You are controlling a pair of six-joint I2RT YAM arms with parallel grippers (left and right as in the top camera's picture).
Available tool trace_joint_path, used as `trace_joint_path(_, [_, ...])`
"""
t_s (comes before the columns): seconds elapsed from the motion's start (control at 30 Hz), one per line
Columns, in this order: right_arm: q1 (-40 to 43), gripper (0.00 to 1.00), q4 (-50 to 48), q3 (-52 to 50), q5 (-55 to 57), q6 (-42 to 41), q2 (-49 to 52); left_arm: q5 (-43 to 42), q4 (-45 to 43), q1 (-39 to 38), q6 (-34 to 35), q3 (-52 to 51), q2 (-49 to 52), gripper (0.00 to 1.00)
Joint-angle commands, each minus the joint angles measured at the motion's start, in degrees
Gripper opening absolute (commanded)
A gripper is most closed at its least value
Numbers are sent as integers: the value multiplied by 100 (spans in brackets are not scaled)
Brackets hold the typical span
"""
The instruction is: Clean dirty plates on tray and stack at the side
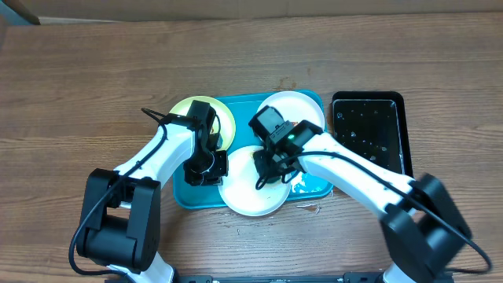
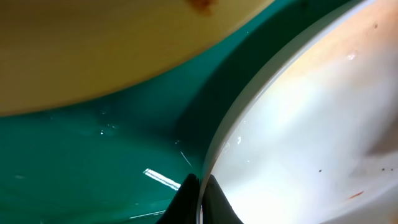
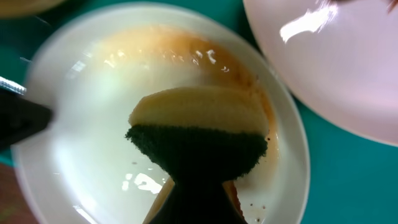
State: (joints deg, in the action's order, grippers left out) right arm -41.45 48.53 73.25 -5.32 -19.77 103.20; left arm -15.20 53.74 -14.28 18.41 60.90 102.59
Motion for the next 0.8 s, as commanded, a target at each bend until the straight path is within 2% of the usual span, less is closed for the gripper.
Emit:
trace_joint_path(0.0, [240,4,76,236,280,-149,-750,315,-22,0,138,79,-350,4])
trace_joint_path(0.2, [999,4,612,236,529,-367,-1191,881,-24,0,245,79,-935,4])
trace_joint_path(0.4, [1923,4,1161,131,529,-164,-1180,1473,-11,-28,310,79,-1423,4])
trace_joint_path(0.77, [2723,4,1189,-94,850,74,-1178,3042,-7,-636,809,79,-2020,4])
